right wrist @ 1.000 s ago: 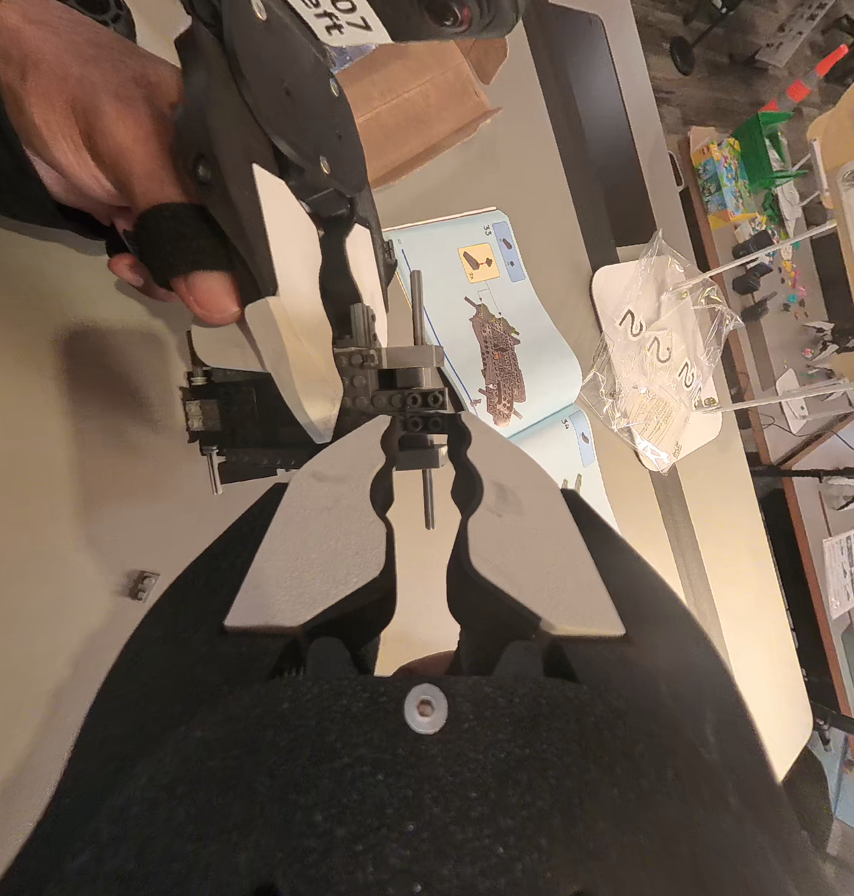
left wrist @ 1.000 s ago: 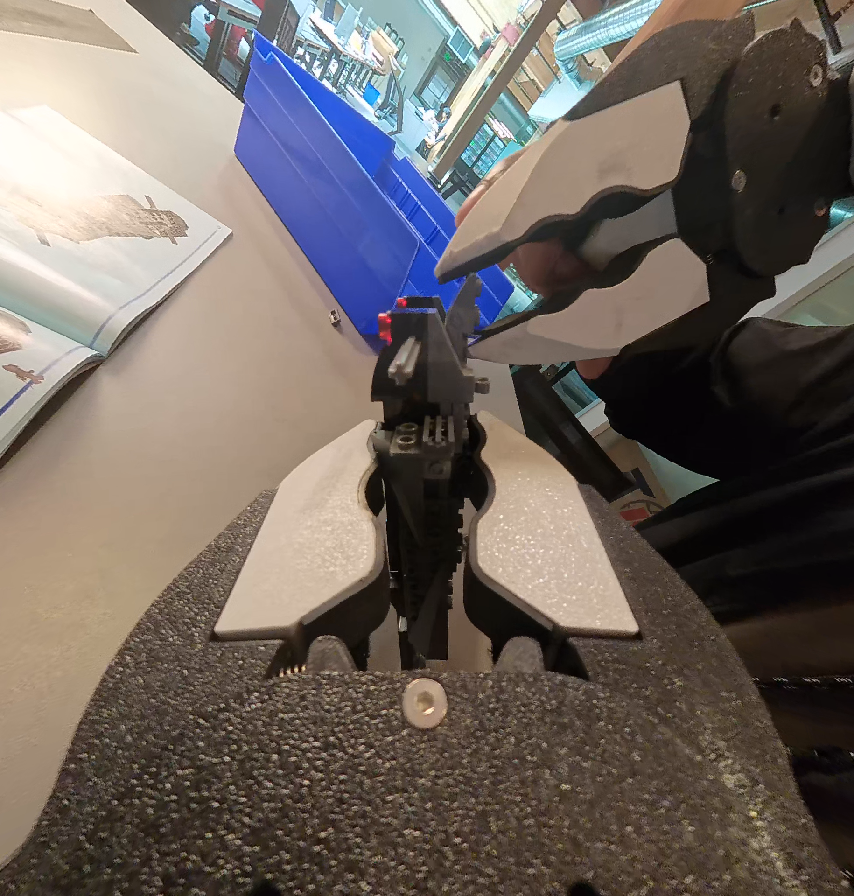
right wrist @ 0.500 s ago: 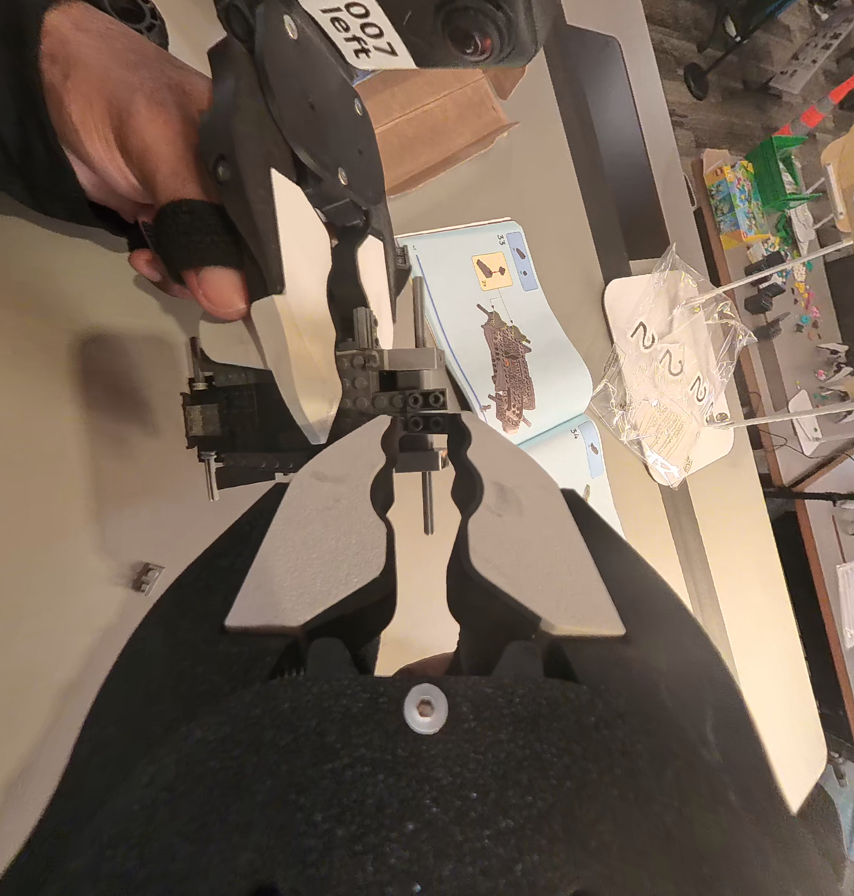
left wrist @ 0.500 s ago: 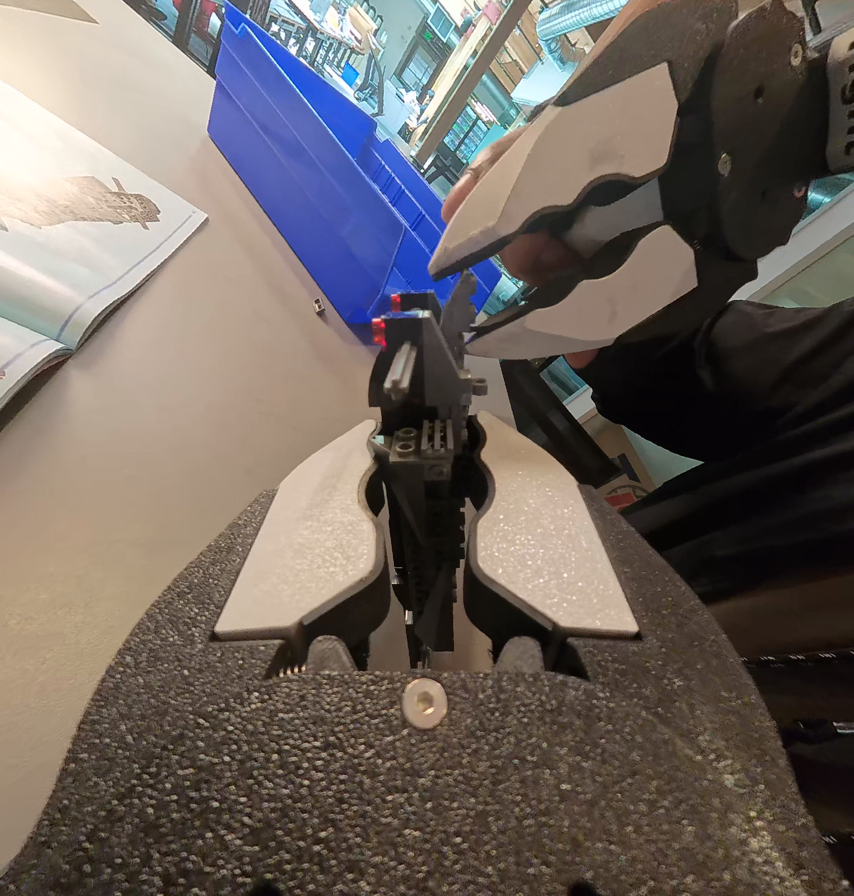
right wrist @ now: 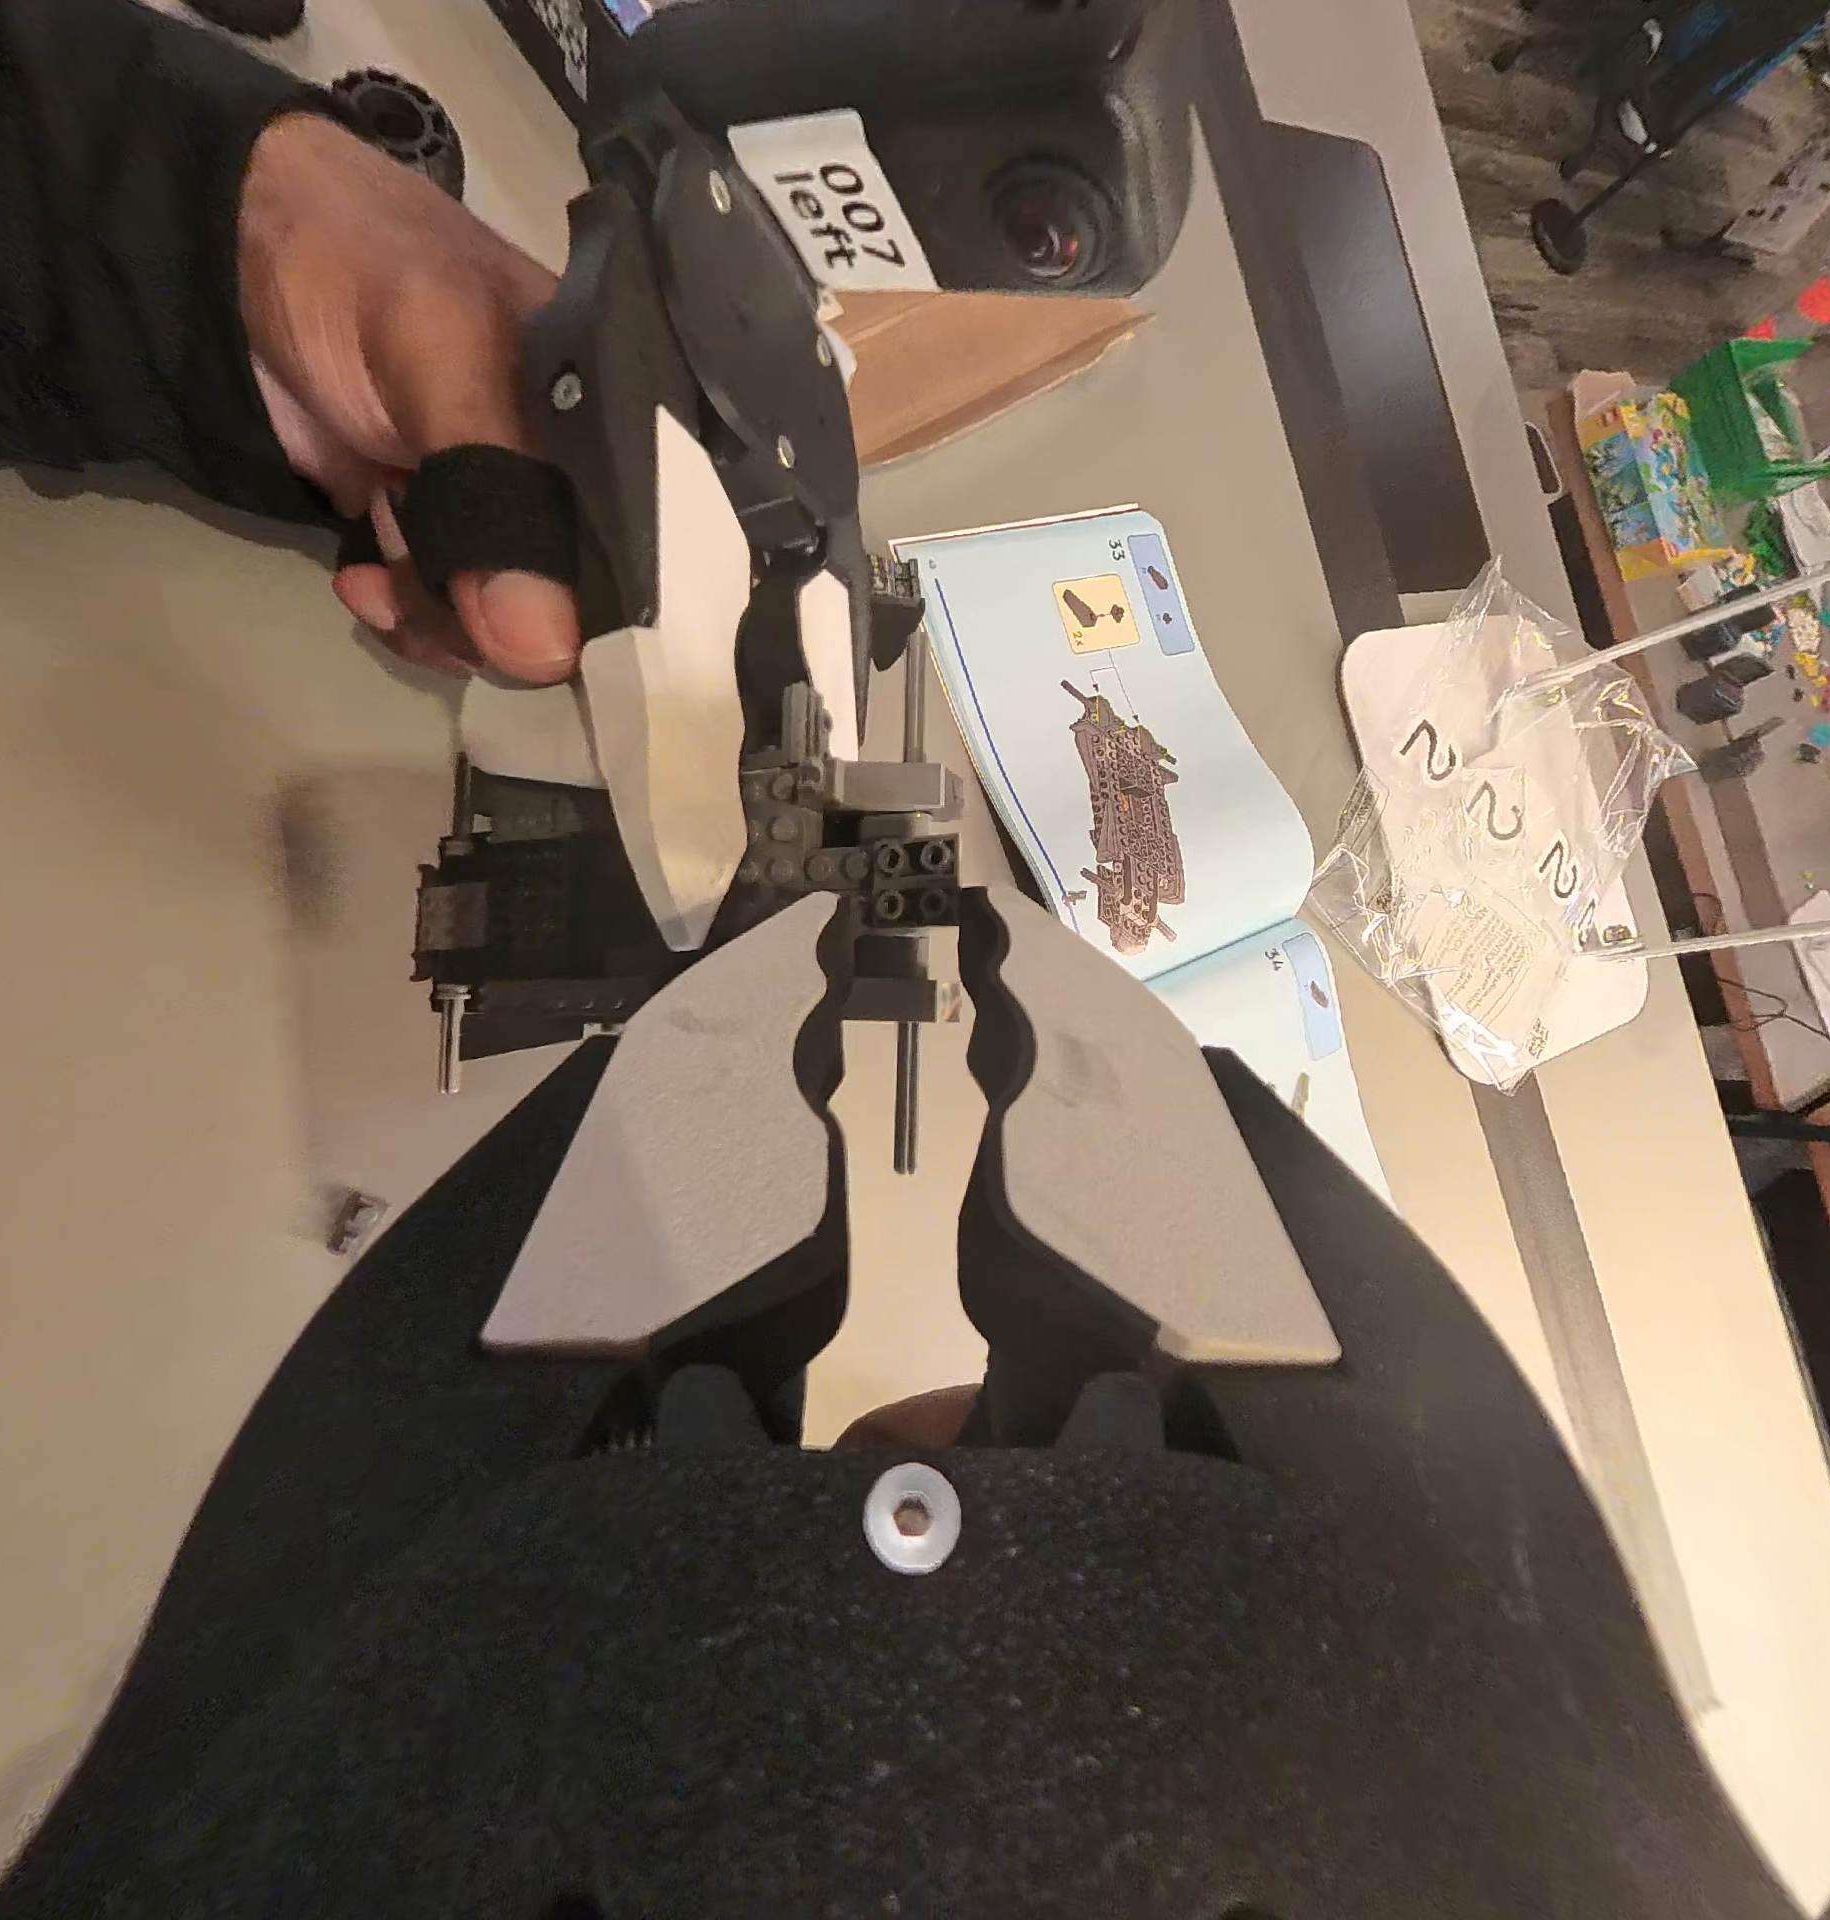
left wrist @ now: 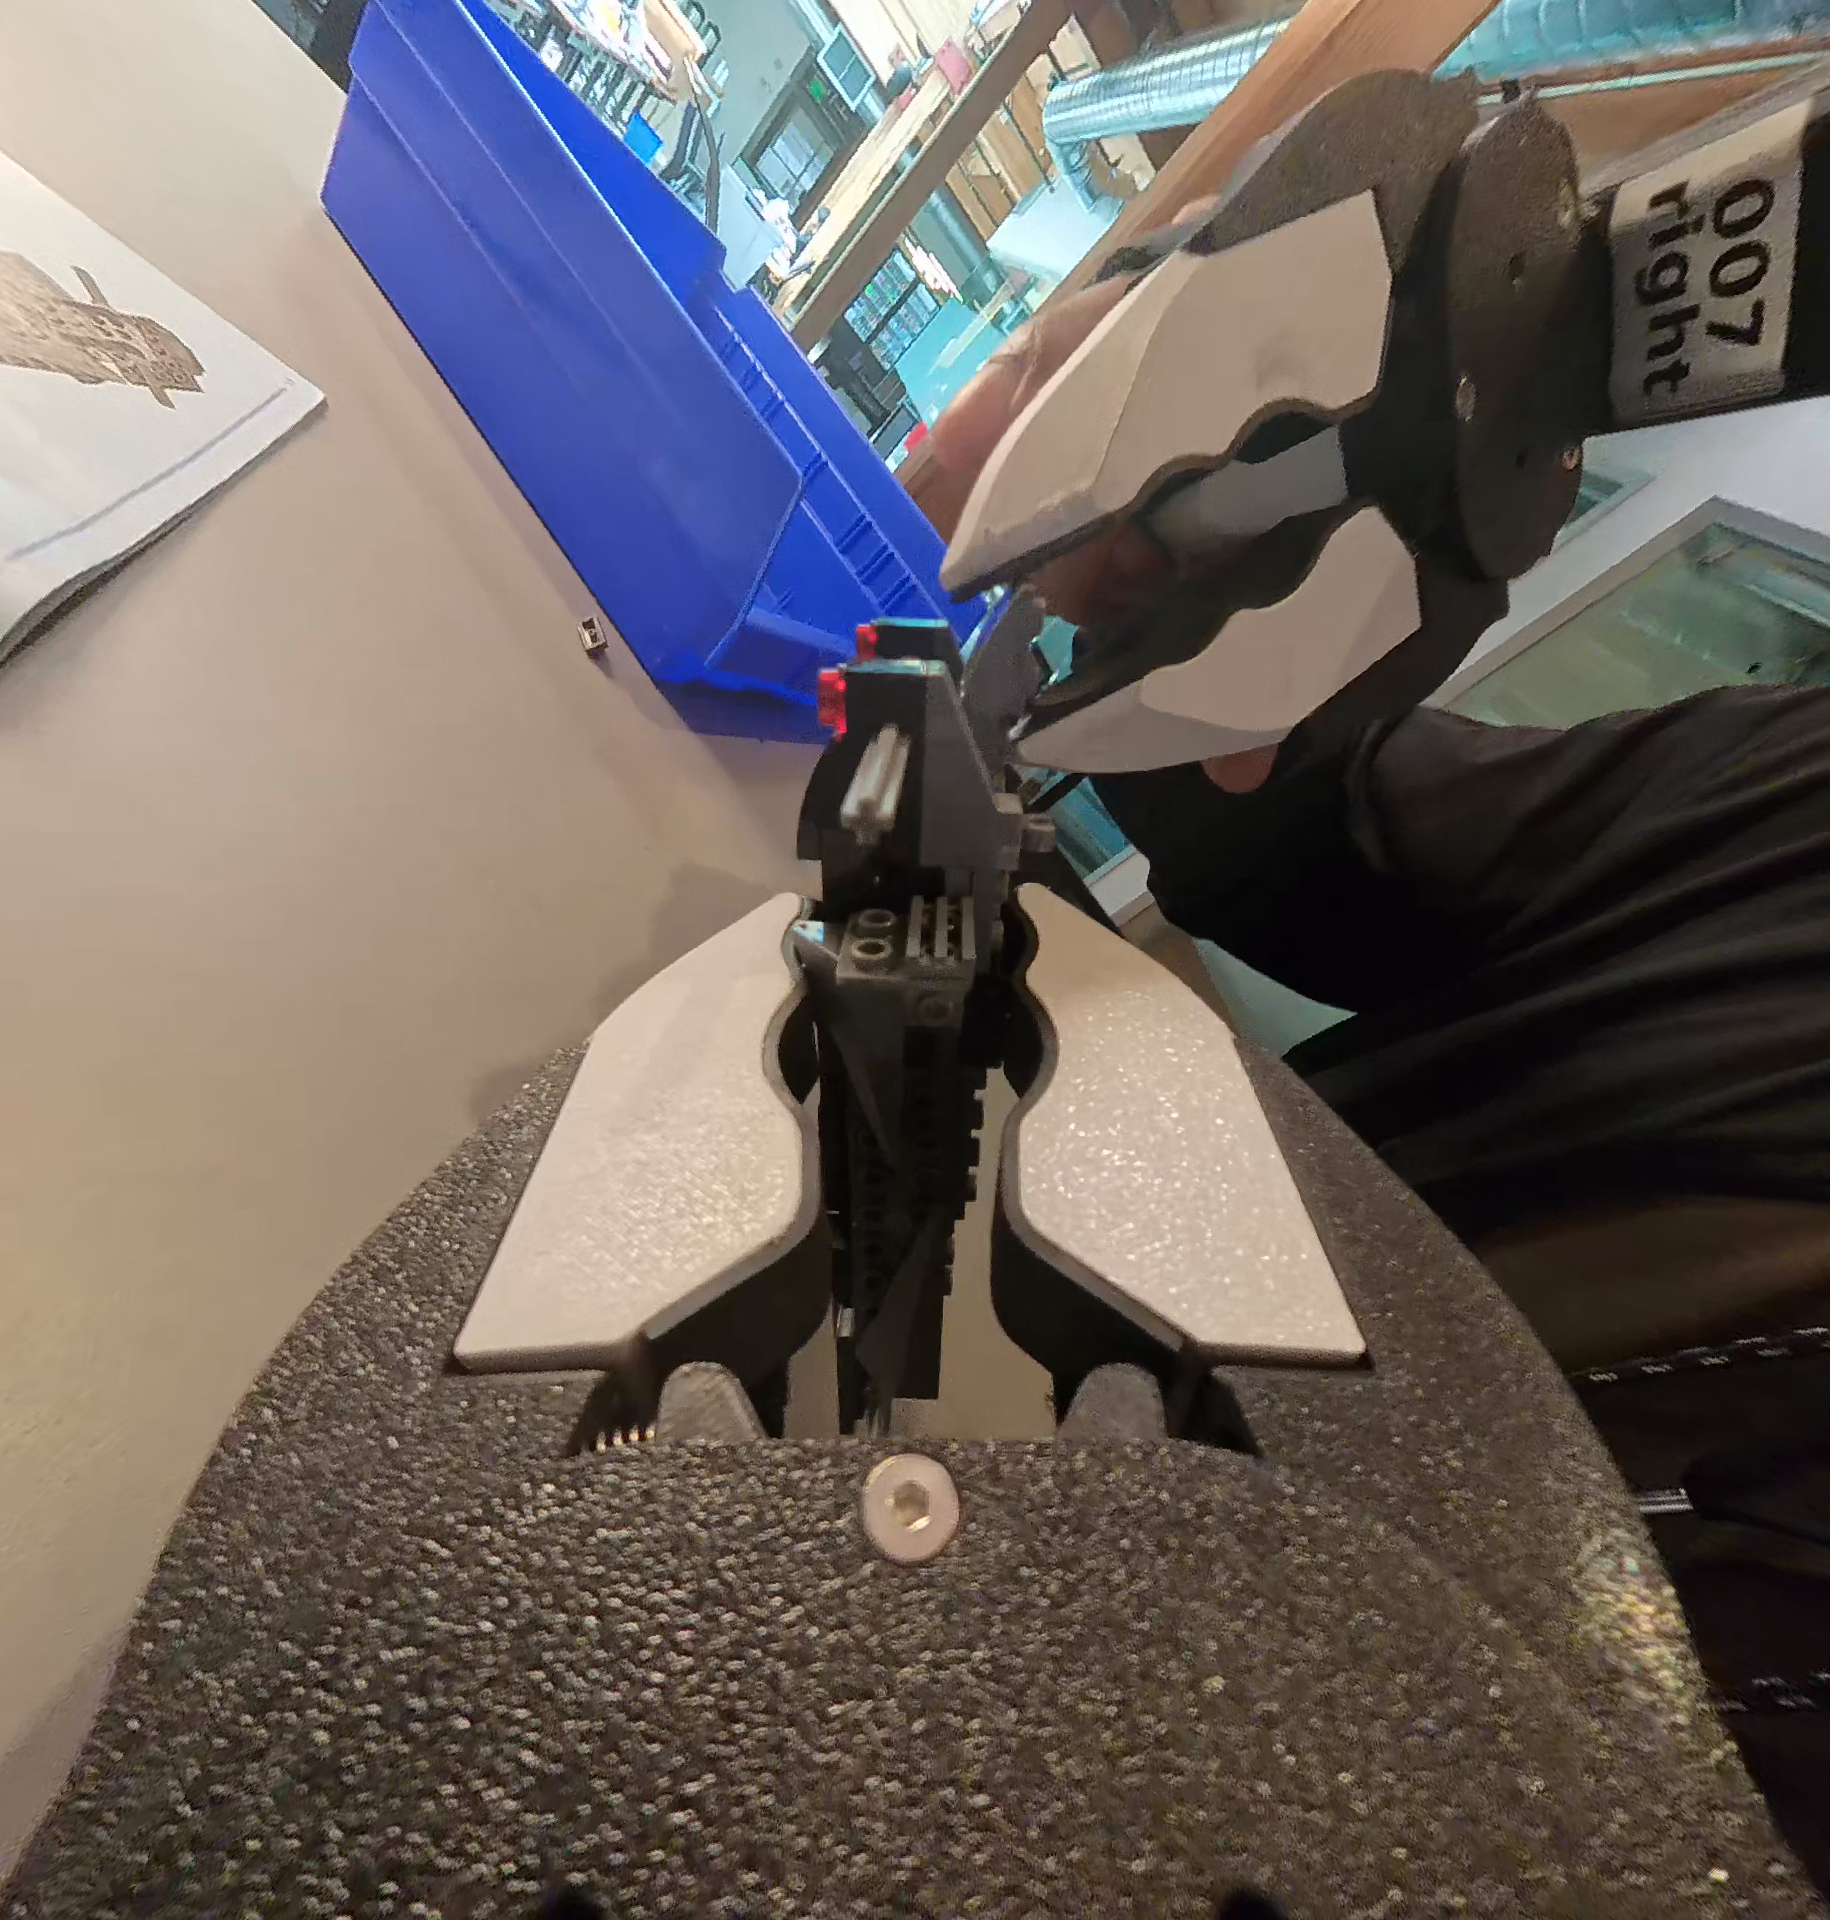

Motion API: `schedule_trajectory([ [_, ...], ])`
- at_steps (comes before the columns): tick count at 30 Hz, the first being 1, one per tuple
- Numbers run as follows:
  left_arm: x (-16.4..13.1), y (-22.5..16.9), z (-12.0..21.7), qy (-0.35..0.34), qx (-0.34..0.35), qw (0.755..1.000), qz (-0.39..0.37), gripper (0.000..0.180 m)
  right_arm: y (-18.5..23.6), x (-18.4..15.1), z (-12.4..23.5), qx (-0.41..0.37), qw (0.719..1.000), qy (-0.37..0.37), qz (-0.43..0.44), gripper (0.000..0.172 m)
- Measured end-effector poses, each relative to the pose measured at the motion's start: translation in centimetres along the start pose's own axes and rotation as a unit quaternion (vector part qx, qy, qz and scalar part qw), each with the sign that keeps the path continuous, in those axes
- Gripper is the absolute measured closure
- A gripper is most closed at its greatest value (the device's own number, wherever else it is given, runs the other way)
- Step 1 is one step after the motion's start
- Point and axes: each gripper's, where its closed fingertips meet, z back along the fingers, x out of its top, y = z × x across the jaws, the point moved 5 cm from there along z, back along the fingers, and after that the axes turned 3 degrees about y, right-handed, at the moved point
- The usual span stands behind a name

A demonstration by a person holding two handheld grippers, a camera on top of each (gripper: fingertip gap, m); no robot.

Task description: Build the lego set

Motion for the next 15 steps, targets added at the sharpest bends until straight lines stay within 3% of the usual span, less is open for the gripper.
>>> schedule_trajectory([
  [7,0.5,0.1,0.5,-0.031,-0.024,0.999,0.029,0.147,-0.5,-0.2,0.7,0.007,0.998,-0.043,-0.053,0.149],
  [15,0.2,0.6,0.4,-0.038,-0.036,0.995,0.087,0.147,-0.8,-0.9,1.1,-0.021,0.995,-0.044,-0.089,0.142],
])
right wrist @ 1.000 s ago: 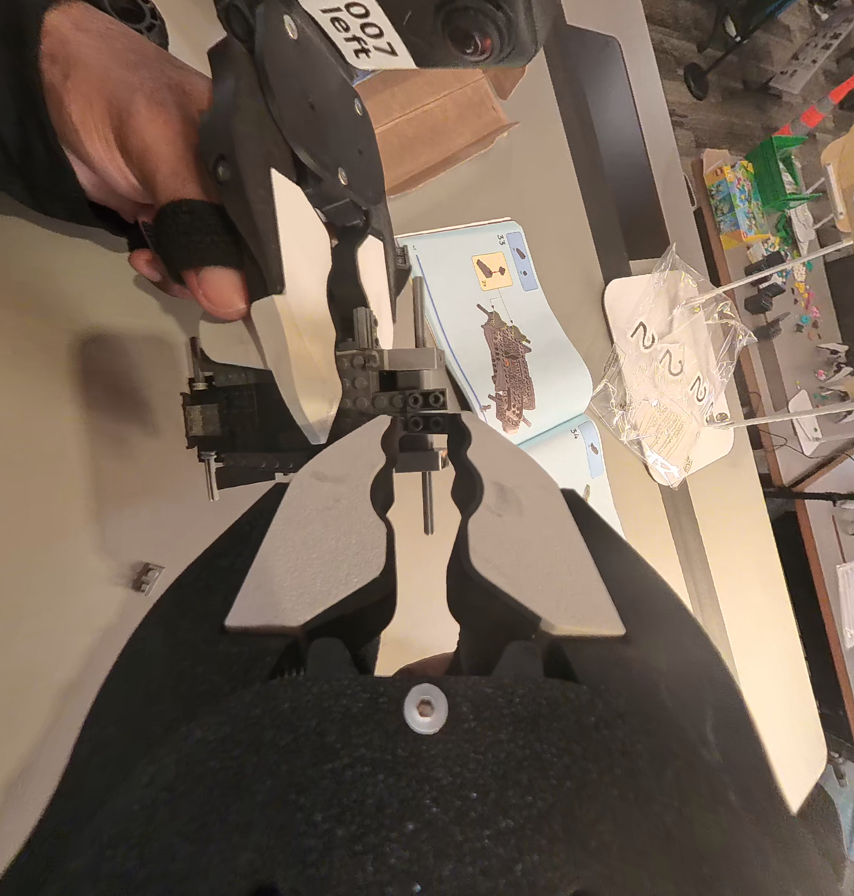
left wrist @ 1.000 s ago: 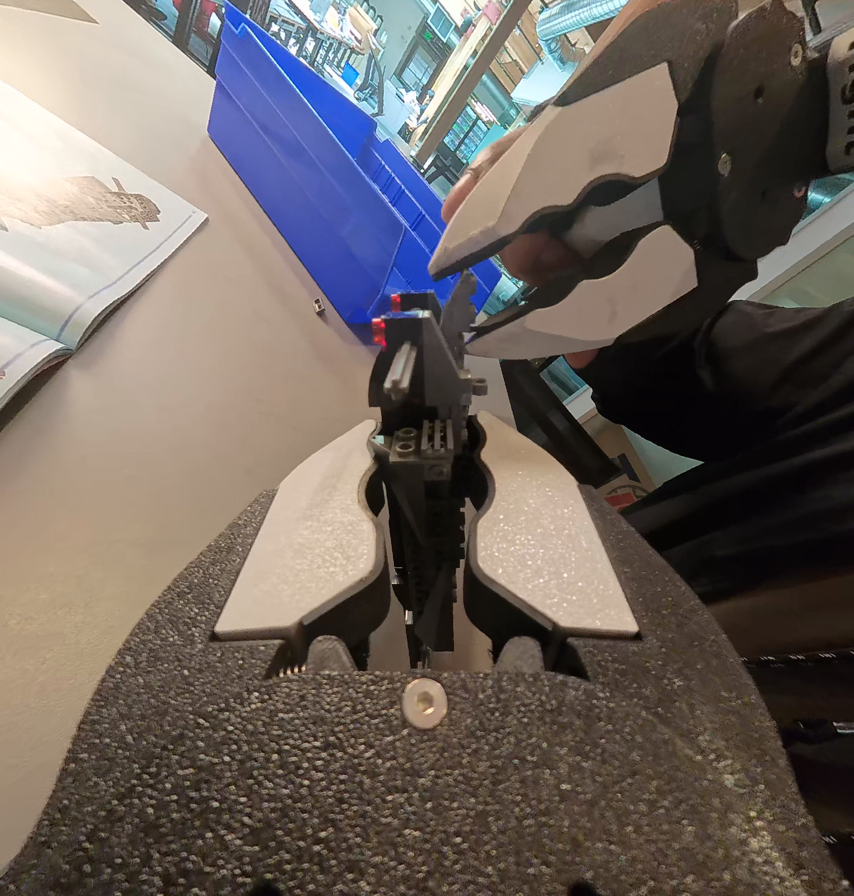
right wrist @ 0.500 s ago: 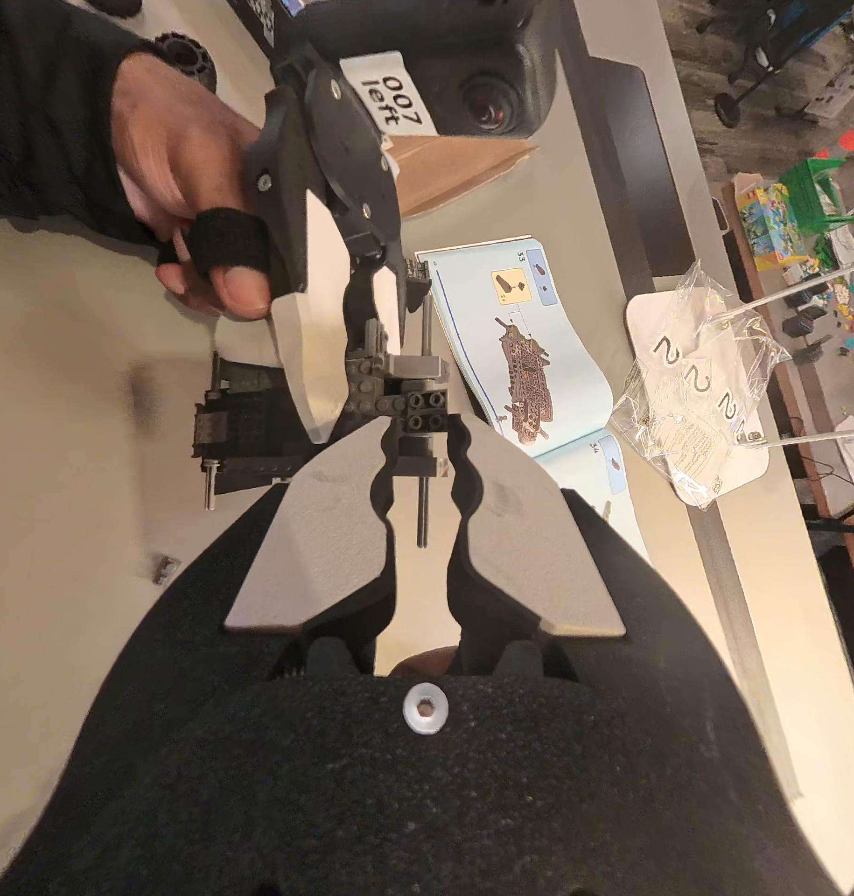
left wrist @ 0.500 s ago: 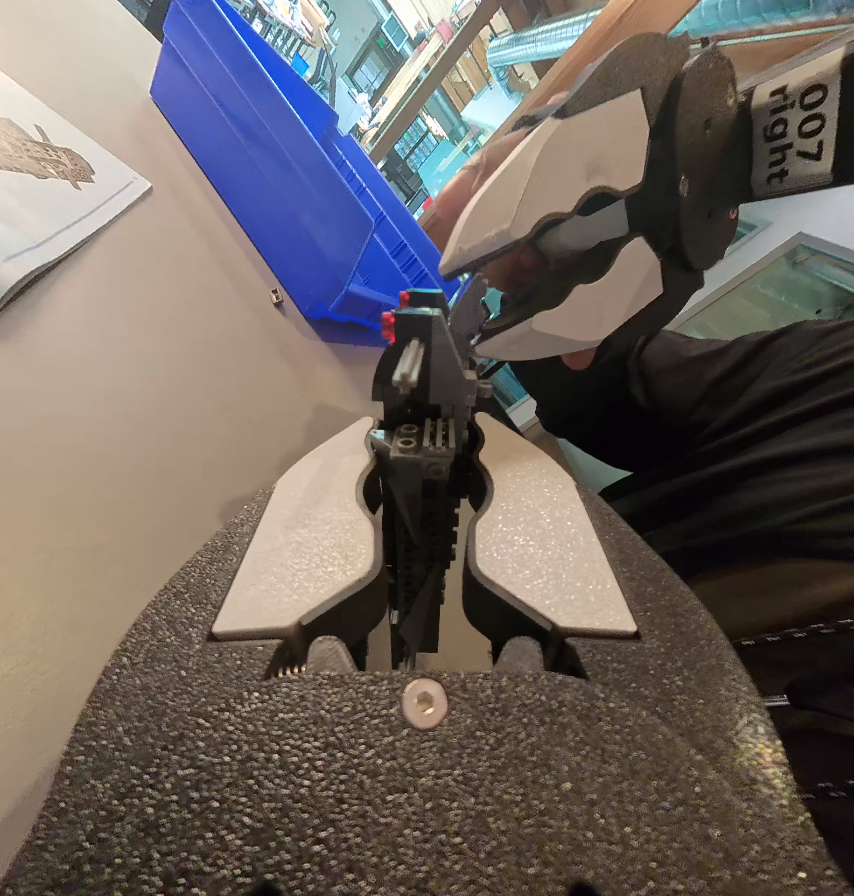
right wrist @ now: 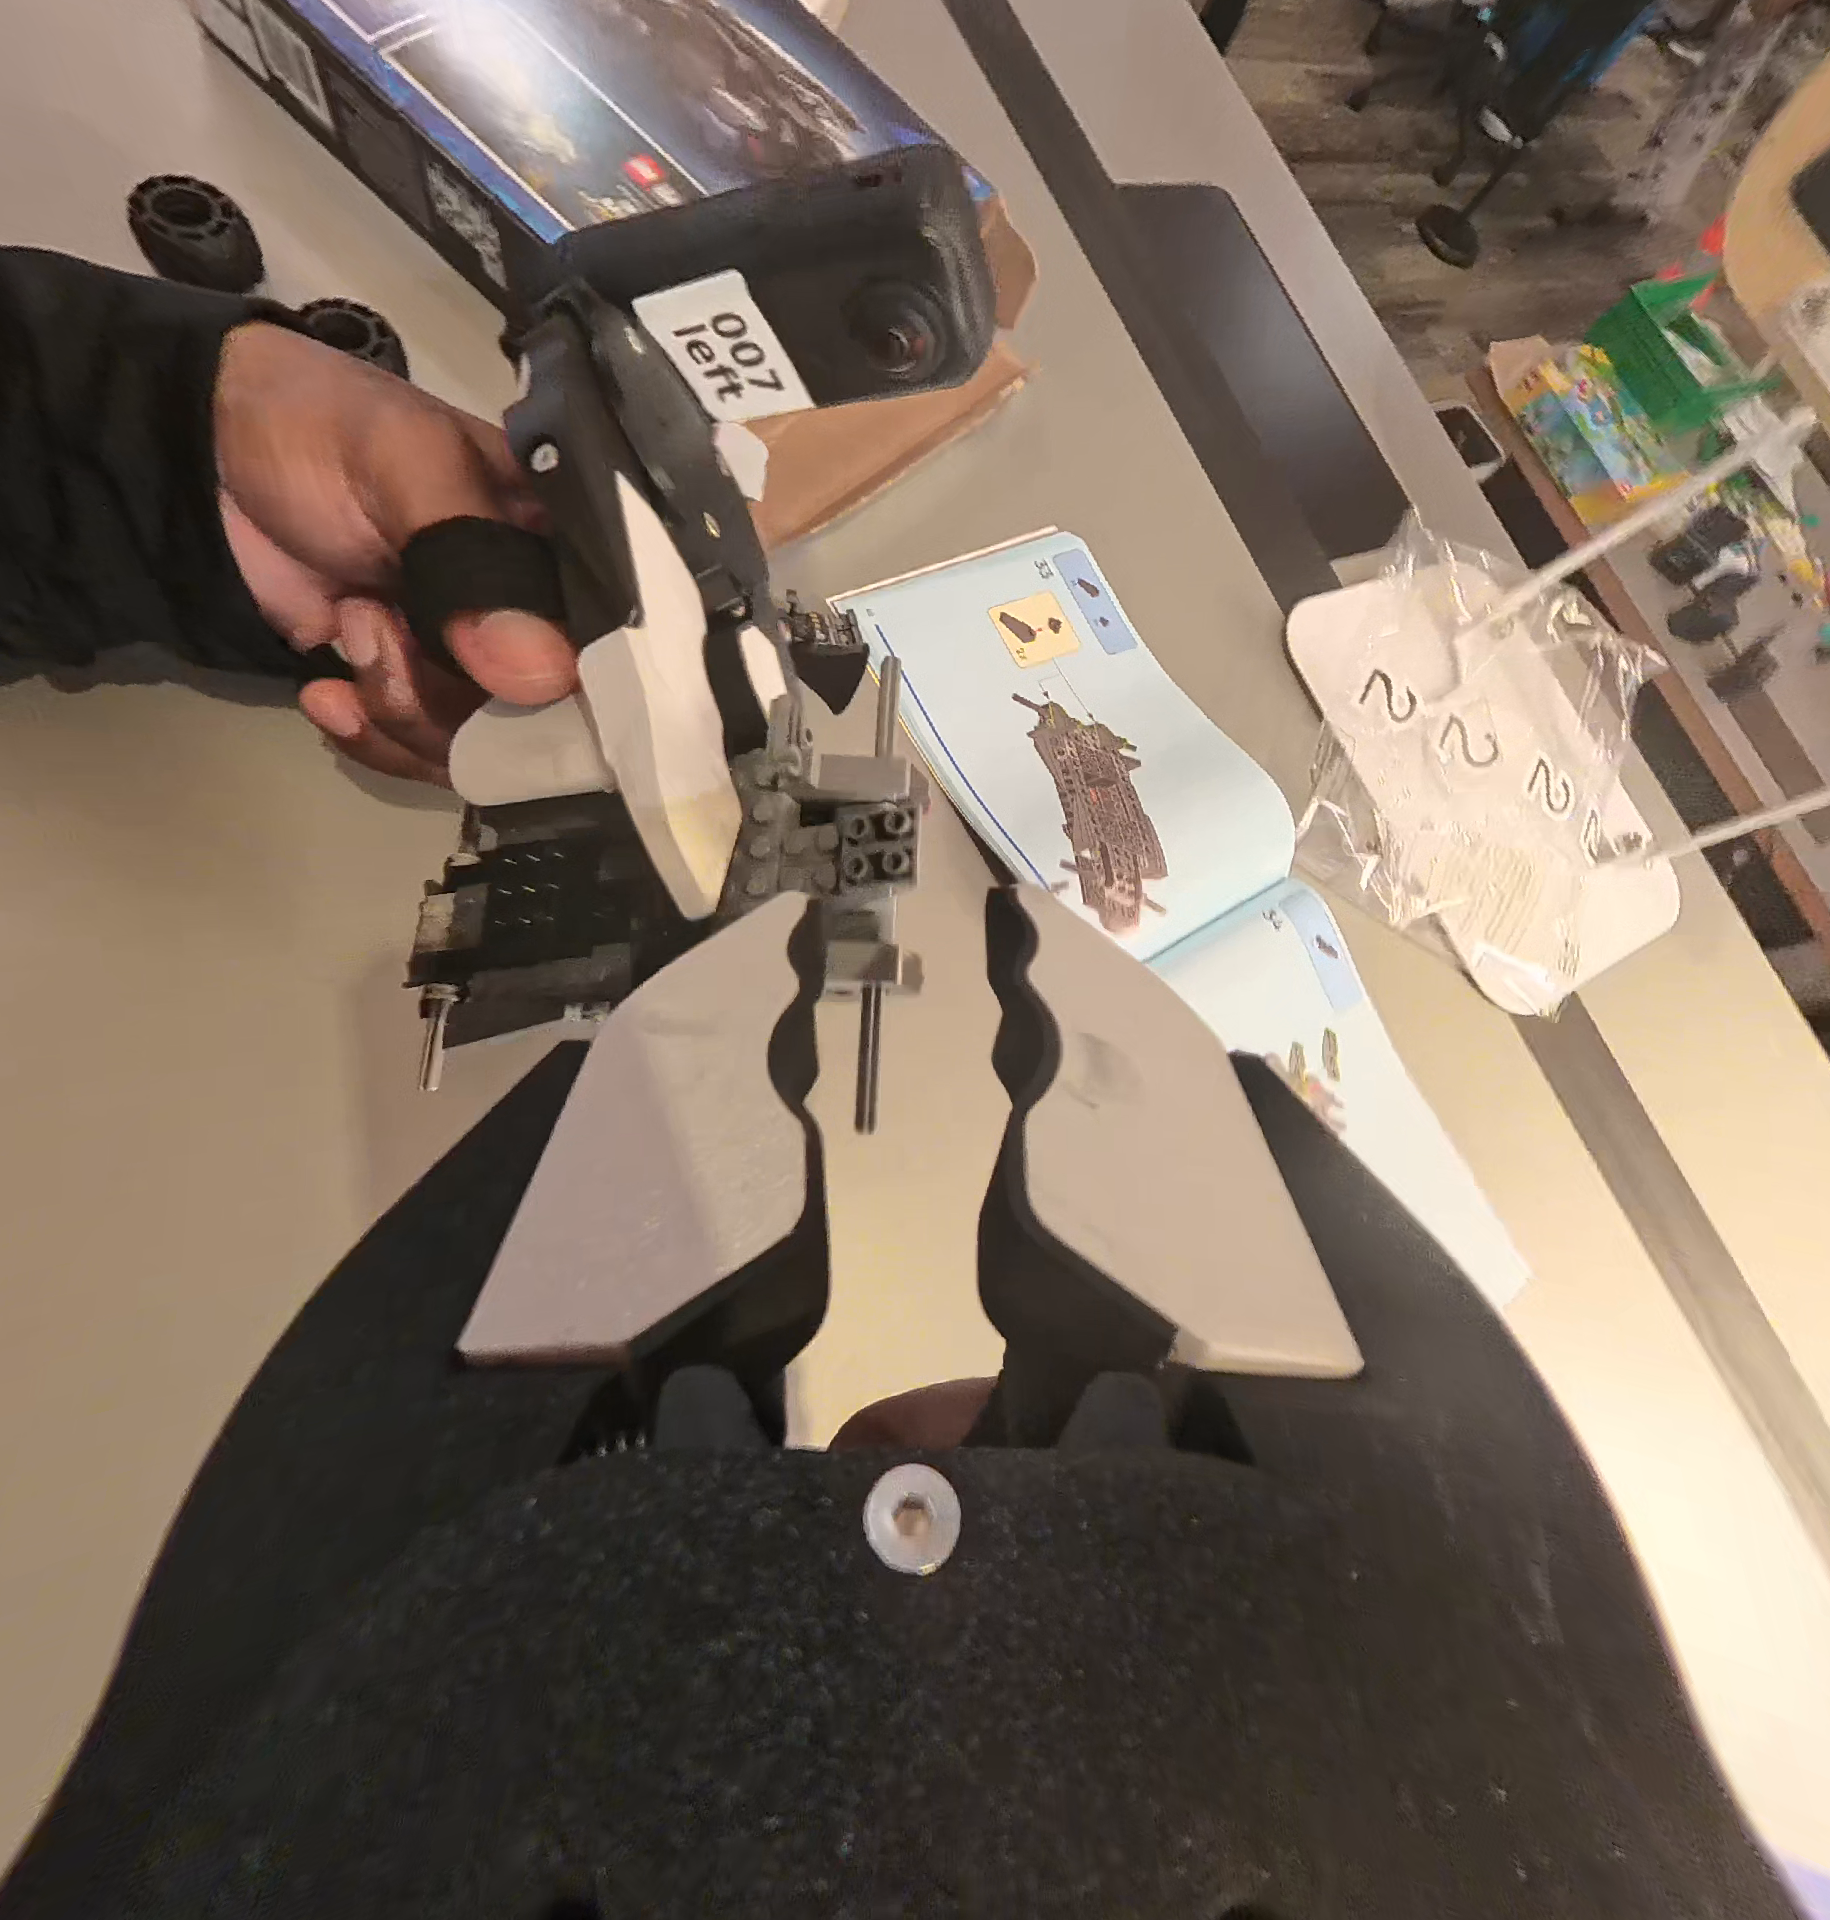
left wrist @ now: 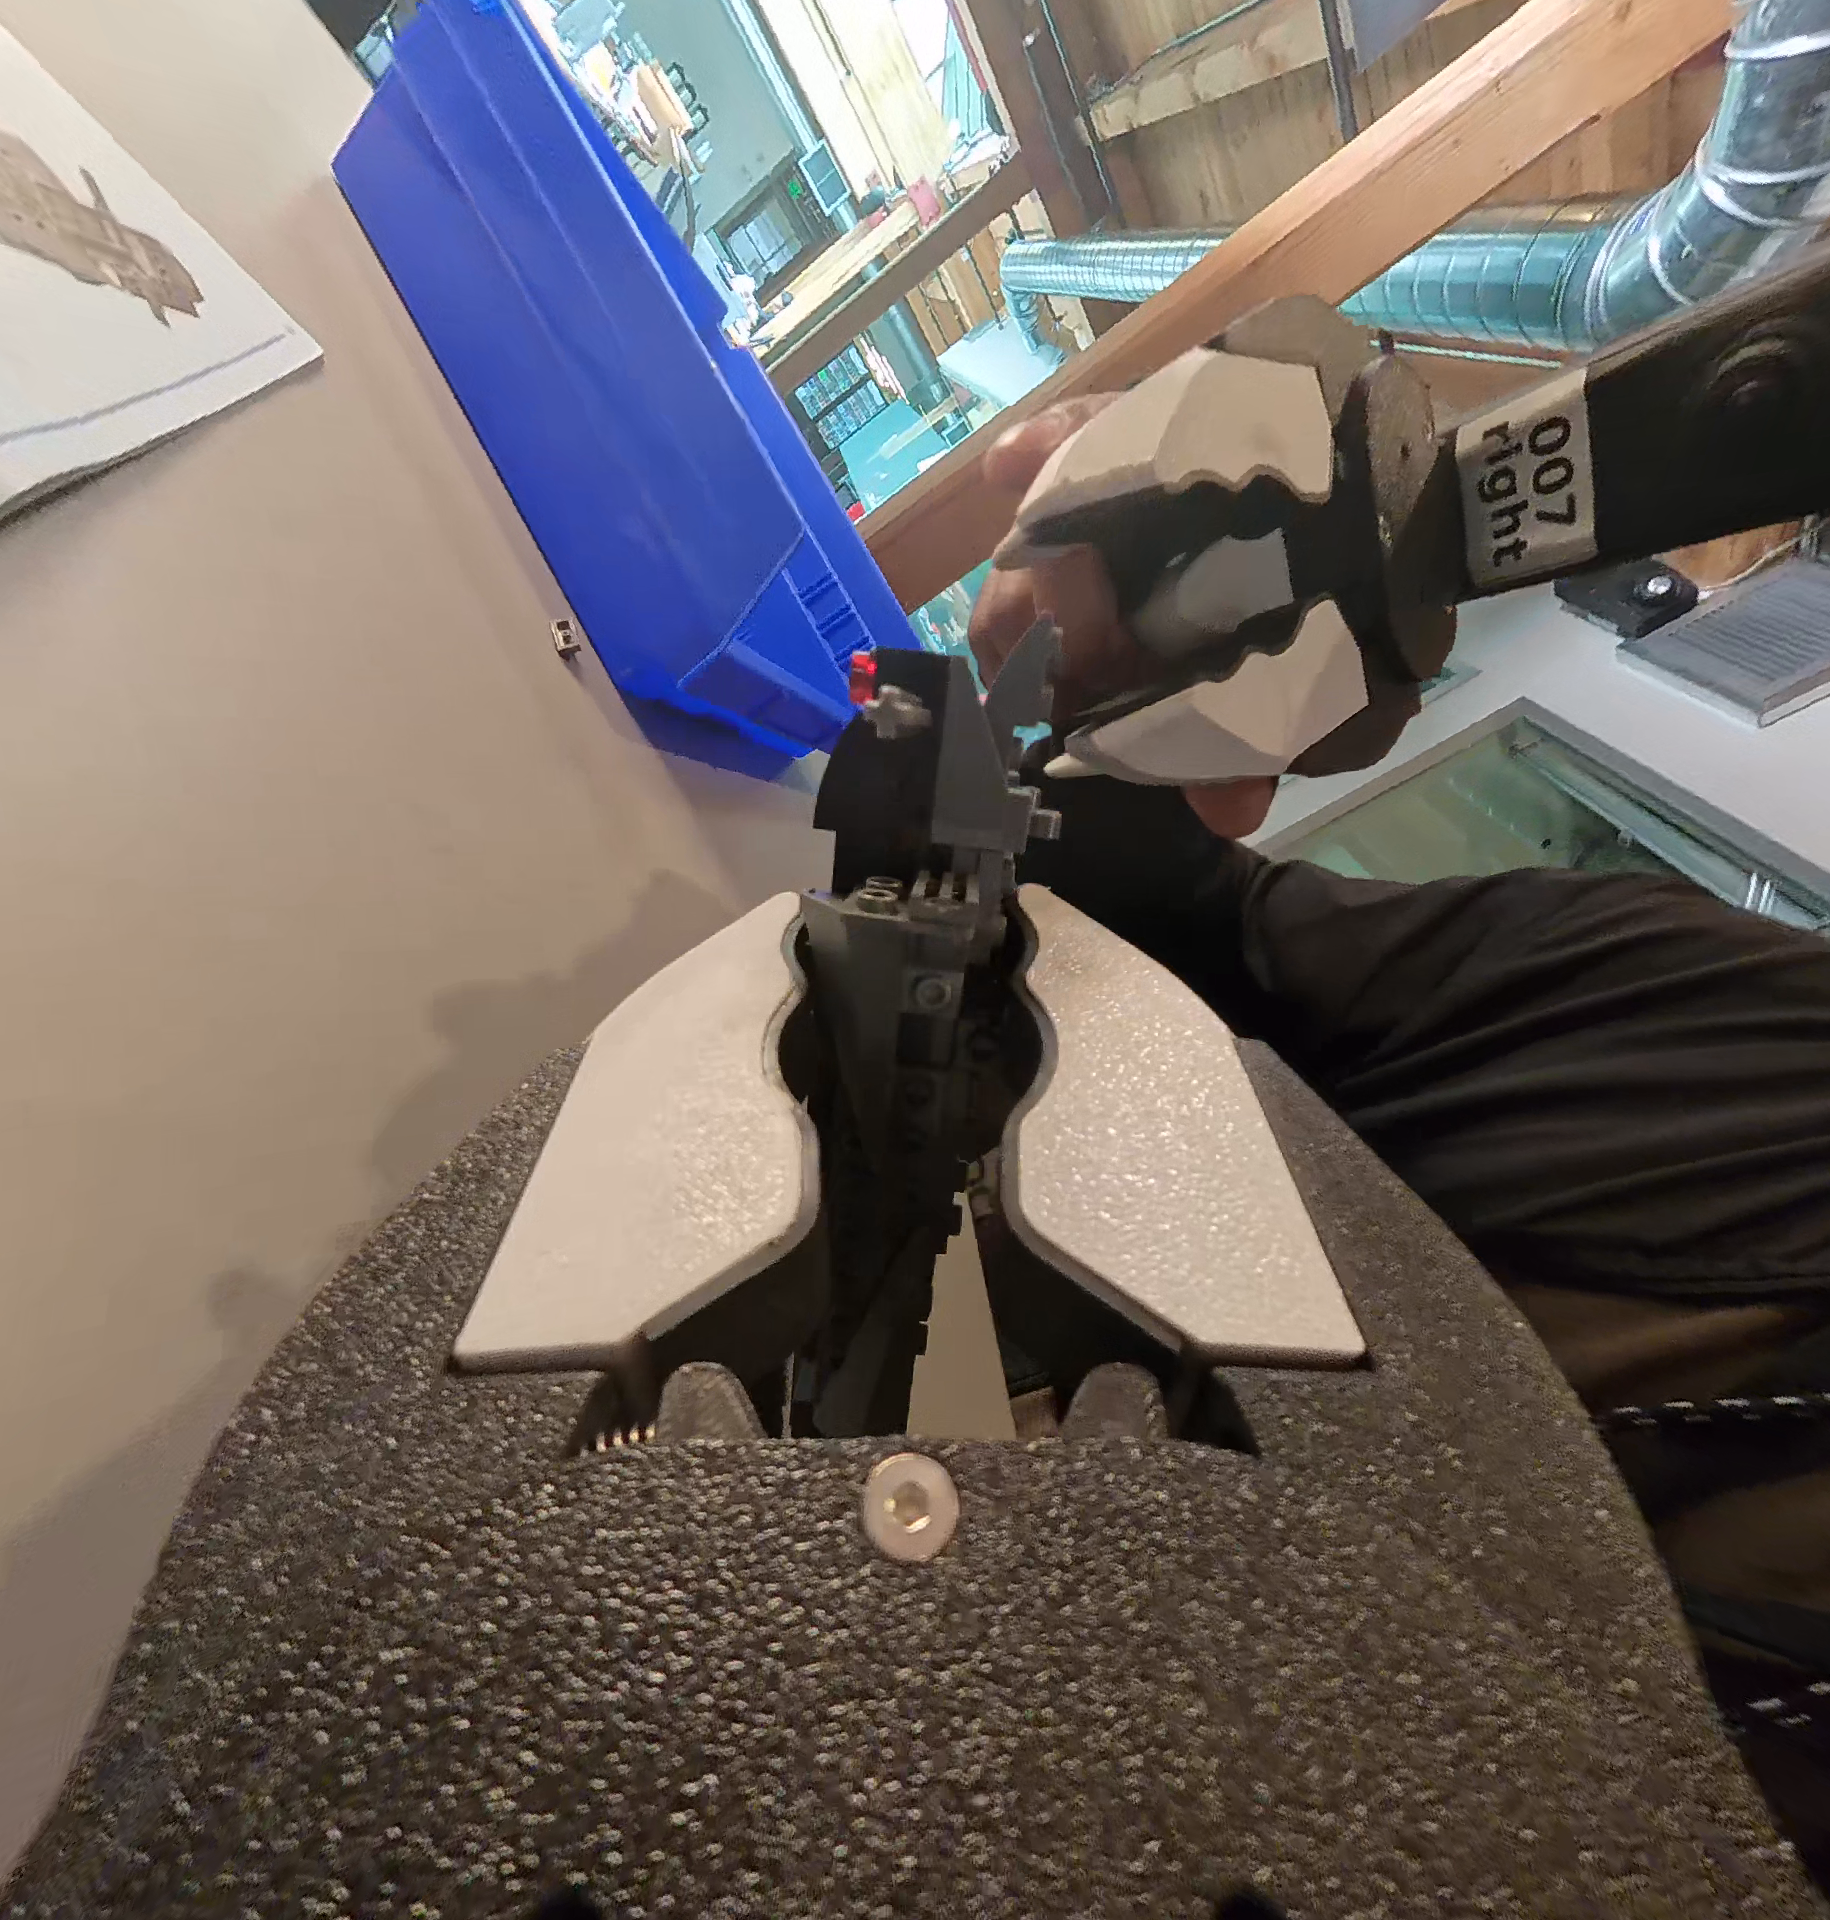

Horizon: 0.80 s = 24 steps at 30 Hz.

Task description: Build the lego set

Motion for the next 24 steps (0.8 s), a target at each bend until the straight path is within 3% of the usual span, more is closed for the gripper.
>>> schedule_trajectory([
  [13,-2.4,3.2,-1.3,0.063,0.069,0.990,0.107,0.146,6.2,-8.6,-2.6,0.067,0.970,-0.008,-0.233,0.141],
  [18,-3.0,4.0,-1.5,0.091,0.122,0.984,0.098,0.132,7.5,-9.8,-3.5,0.088,0.950,-0.002,-0.298,0.141],
  [24,-3.1,3.7,-1.4,0.126,0.182,0.974,0.040,0.111,8.9,-9.9,-4.5,0.098,0.952,0.020,-0.291,0.141],
])
